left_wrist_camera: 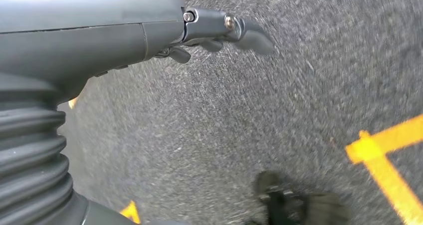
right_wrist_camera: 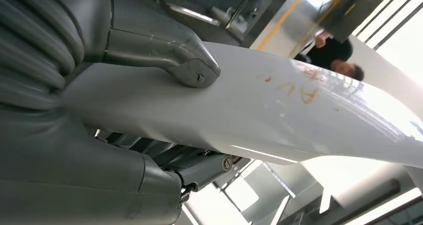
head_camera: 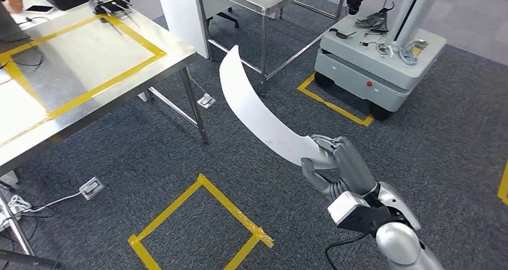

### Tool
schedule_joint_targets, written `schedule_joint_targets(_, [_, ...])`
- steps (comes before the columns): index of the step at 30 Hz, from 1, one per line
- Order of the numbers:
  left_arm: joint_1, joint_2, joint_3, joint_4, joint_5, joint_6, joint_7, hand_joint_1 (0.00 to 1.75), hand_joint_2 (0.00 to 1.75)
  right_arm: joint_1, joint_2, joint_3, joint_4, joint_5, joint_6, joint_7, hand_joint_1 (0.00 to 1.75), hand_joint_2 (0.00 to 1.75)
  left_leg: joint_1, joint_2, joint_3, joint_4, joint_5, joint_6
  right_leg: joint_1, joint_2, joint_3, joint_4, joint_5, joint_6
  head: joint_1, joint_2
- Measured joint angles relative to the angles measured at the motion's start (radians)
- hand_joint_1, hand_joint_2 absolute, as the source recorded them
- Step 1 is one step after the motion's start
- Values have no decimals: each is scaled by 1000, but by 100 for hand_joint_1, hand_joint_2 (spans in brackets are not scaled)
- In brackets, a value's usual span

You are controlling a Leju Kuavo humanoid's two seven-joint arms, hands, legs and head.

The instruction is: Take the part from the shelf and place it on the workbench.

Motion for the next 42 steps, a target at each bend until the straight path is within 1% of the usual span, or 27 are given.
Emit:
schedule_joint_targets(2, [2, 7, 4, 0, 11, 5, -3, 0, 175, -6, -20, 1, 16, -26, 2, -15, 175, 175, 4, 11, -19, 64, -17, -6, 0, -33, -1, 1, -1, 0, 0, 0])
schedule_joint_targets(3, [3, 9, 6, 0, 14, 6, -1, 0, 175, -15, -23, 5, 26, -29, 3, -21, 175, 175, 5, 15, 0, 38, 2, -9, -1, -46, -1, 2, -2, 1, 0, 0])
schedule_joint_targets(5, [4, 12, 10, 0, 15, 8, 7, 0, 175, -41, -25, 22, 45, -28, 2, -24, 175, 175, 5, 51, 75, -90, 56, -9, -1, -70, 0, 8, -6, 8, 0, 0])
schedule_joint_targets(7, [1, 11, 11, 0, 11, 9, 21, 0, 175, -70, -24, 45, 59, -22, 1, -12, 175, 175, 2, 80, 125, -183, 83, 7, 6, -90, 2, 16, -13, 21, 2, 0])
schedule_joint_targets(8, [2, 9, 12, 0, 5, 9, 30, 0, 175, -84, -23, 57, 65, -20, 0, -1, 175, 175, 0, 83, 129, -195, 84, 18, 9, -100, 3, 18, -15, 27, 3, 0])
schedule_joint_targets(10, [5, 7, 12, 1, -11, 8, 46, 0, 175, -106, -19, 79, 75, -13, -3, 21, 175, 175, 1, 57, 125, -195, 89, 34, 9, -113, 5, 17, -17, 37, 4, 0])
schedule_joint_targets(12, [6, 4, 12, 1, -20, 8, 54, 0, 175, -115, -15, 95, 78, -8, -8, 33, 175, 175, 6, 33, 123, -199, 95, 47, 2, -64, -5, 48, -43, 48, 6, 0])
schedule_joint_targets(14, [4, 2, 12, 2, -20, 8, 50, 0, 175, -109, -13, 101, 78, -3, -15, 39, 175, 175, 9, 6, 121, -200, 100, 56, -3, 6, -55, 157, -103, 55, 9, 0])
schedule_joint_targets(16, [3, 2, 12, 2, -19, -4, 28, 0, 175, -93, -13, 104, 77, 8, -22, 44, 175, 175, 8, -24, 118, -200, 102, 59, -4, 24, -119, 281, -147, 55, 10, 0])
schedule_joint_targets(17, [4, 2, 12, 2, -19, -13, 13, 0, 175, -84, -13, 105, 76, 15, -24, 45, 175, 175, 7, -40, 118, -199, 102, 59, -3, 26, -133, 303, -143, 53, 10, 0])
schedule_joint_targets(18, [4, 2, 12, 2, -19, -23, -2, 0, 175, -78, -13, 106, 75, 22, -24, 46, 175, 175, 6, -56, 118, -199, 102, 59, -3, 29, -130, 288, -120, 50, 10, 0])
schedule_joint_targets(19, [4, 2, 12, 2, -18, -31, -14, 0, 175, -75, -13, 106, 74, 28, -24, 45, 175, 175, 6, -72, 119, -198, 103, 57, -3, 37, -107, 233, -82, 46, 10, 0])
schedule_joint_targets(21, [0, 0, 12, 1, -14, -39, -31, 0, 175, -76, -12, 105, 71, 35, -24, 39, 175, 175, 7, -100, 117, -195, 105, 52, -4, 86, -47, 94, -21, 36, 10, 0])
schedule_joint_targets(23, [-6, -1, 12, 1, -6, -43, -39, 0, 175, -83, -11, 106, 69, 39, -20, 31, 175, 175, 9, -124, 107, -195, 110, 39, -4, 119, -20, 26, -6, 34, 9, 0])
schedule_joint_targets(25, [-10, 0, 12, 0, 5, -47, -41, 0, 175, -105, -2, 107, 70, 42, -10, 29, 175, 175, 12, -147, 97, -199, 118, 22, -3, 102, -20, 22, -4, 33, 9, 0])
schedule_joint_targets(26, [-11, 1, 13, 0, 11, -48, -41, 0, 175, -120, 5, 108, 70, 43, -4, 30, 175, 175, 13, -139, 93, -198, 118, 16, -4, 89, -18, 18, 0, 28, 9, 0])
schedule_joint_targets(27, [-12, 2, 14, 0, 18, -48, -41, 0, 175, -135, 12, 109, 72, 44, 2, 32, 175, 175, 11, -113, 85, -186, 109, 11, -5, 74, -14, 13, 3, 21, 7, 0])
schedule_joint_targets(29, [-16, 5, 16, 0, 32, -48, -43, 0, 175, -154, 24, 111, 74, 45, 11, 36, 175, 175, 7, -34, 47, -103, 55, 4, -5, 43, -11, 7, 7, 10, 6, 0])
schedule_joint_targets(30, [-18, 7, 18, 0, 39, -49, -47, 0, 175, -158, 27, 111, 76, 44, 13, 38, 175, 175, 6, -7, 17, -39, 19, 0, -3, 26, -11, 7, 6, 7, 5, 0])
schedule_joint_targets(32, [-17, 12, 26, 0, 59, -52, -55, 0, 175, -160, 29, 112, 81, 43, 16, 43, 175, 175, 7, 9, -26, 65, -22, -5, -1, -9, -11, 7, 5, 6, 5, 0])
schedule_joint_targets(33, [-14, 16, 32, 0, 70, -53, -56, 0, 175, -160, 30, 112, 82, 42, 16, 44, 175, 175, 8, 11, -21, 66, -14, -7, -2, -25, -10, 8, 4, 7, 5, 0])
schedule_joint_targets(35, [-9, 23, 48, -1, 88, -49, -49, 0, 175, -160, 30, 112, 84, 38, 15, 46, 175, 175, 9, 23, 44, -41, 42, -7, -3, -47, -9, 12, 1, 12, 5, 0])
schedule_joint_targets(37, [-5, 28, 61, -1, 100, -42, -37, 0, 175, -162, 30, 110, 84, 35, 15, 46, 175, 175, 7, 34, 113, -157, 80, 3, 0, -62, -10, 19, -6, 23, 5, 0])
schedule_joint_targets(38, [-2, 29, 66, -1, 103, -39, -32, 0, 175, -163, 30, 110, 85, 34, 15, 46, 175, 175, 5, 36, 129, -184, 86, 11, 3, -68, -10, 22, -8, 30, 6, 0])
schedule_joint_targets(40, [3, 31, 76, -1, 106, -35, -24, 0, 175, -167, 30, 107, 86, 33, 15, 47, 175, 175, 2, 29, 127, -189, 86, 27, 4, -73, -9, 21, -5, 40, 7, 0])
schedule_joint_targets(41, [4, 32, 80, -1, 107, -33, -19, 0, 175, -168, 31, 106, 87, 32, 16, 46, 175, 175, 2, 28, 126, -191, 89, 29, 5, -74, -7, 17, -4, 41, 7, 0])
schedule_joint_targets(42, [5, 32, 83, 0, 106, -32, -15, 0, 175, -170, 30, 105, 88, 29, 16, 46, 175, 175, 3, 27, 127, -193, 90, 31, 5, -73, -6, 14, -2, 34, 7, 0])
